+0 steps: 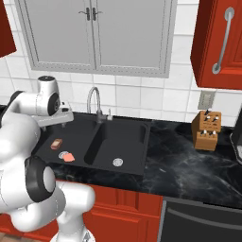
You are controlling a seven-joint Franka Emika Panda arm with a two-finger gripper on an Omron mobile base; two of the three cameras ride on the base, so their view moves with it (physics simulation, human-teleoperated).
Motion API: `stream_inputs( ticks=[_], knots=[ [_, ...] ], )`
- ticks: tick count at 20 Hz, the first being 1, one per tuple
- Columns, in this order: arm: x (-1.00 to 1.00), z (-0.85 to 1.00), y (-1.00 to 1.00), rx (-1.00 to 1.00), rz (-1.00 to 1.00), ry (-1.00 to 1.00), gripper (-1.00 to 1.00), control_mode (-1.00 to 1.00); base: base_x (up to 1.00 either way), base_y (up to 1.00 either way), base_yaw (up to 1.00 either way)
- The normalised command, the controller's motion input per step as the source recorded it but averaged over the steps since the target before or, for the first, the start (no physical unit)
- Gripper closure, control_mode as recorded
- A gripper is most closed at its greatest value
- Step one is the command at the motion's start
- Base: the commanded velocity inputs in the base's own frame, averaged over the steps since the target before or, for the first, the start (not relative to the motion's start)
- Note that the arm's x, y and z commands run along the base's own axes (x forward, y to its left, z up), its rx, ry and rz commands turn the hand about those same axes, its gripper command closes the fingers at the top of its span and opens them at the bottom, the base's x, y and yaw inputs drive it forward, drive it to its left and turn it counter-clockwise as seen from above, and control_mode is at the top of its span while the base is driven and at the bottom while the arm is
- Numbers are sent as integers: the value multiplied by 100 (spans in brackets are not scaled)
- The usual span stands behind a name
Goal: Pick up the bar soap and bar soap from the sink, and place them back in the cabinet, and close the cabinet door.
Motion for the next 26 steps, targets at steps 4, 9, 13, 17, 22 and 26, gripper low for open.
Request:
stream_inputs(
  ticks=[4, 9, 13, 17, 22, 26],
  knots=[
    [0, -13, 0, -9, 12, 0, -100, -100, 0, 0, 0],
    [1, -8, 0, -5, 8, 0, -100, -100, 0, 0, 0],
    [1, -9, 1, 0, 7, 0, -100, -100, 0, 0, 0],
    [3, -12, 5, 0, 5, 0, -100, -100, 0, 0, 0],
    [0, -14, 1, 0, 4, 0, -100, -100, 0, 0, 0],
    [1, -9, 0, 0, 3, 0, -100, -100, 0, 0, 0]
  ],
)
